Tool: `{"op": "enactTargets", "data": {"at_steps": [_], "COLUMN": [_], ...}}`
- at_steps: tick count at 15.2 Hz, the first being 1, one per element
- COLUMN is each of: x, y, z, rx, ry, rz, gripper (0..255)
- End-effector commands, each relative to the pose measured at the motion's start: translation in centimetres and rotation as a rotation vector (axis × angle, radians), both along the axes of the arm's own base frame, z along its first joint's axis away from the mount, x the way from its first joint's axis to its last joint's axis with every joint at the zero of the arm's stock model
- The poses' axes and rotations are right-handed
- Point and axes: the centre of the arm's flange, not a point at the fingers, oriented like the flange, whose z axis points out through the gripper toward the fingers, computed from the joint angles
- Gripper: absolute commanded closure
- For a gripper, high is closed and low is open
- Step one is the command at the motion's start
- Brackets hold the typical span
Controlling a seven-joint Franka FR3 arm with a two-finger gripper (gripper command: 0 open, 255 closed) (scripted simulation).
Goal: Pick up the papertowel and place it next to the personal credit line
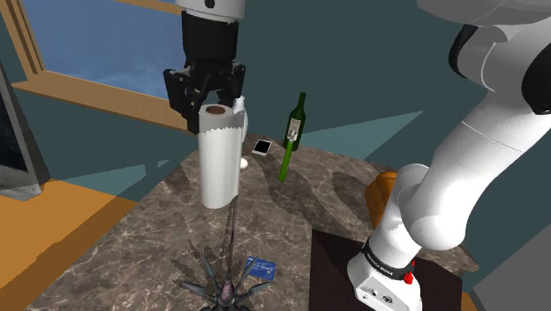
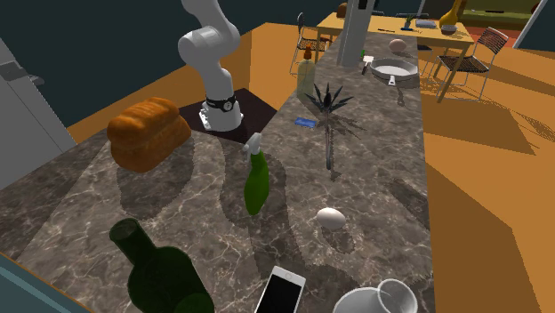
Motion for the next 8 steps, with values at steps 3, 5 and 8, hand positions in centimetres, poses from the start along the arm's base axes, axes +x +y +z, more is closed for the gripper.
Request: {"op": "enactTargets", "data": {"at_steps": [3,5,8], "x": [-0.1,-0.1,-0.1], "y": [0.1,0.1,0.1], "z": [-2.2,-3.2,-4.8], "rx": [0.000,0.000,0.000], "ry": [0.000,0.000,0.000], "rz": [0.000,0.000,0.000], "gripper": [255,255,255]}}
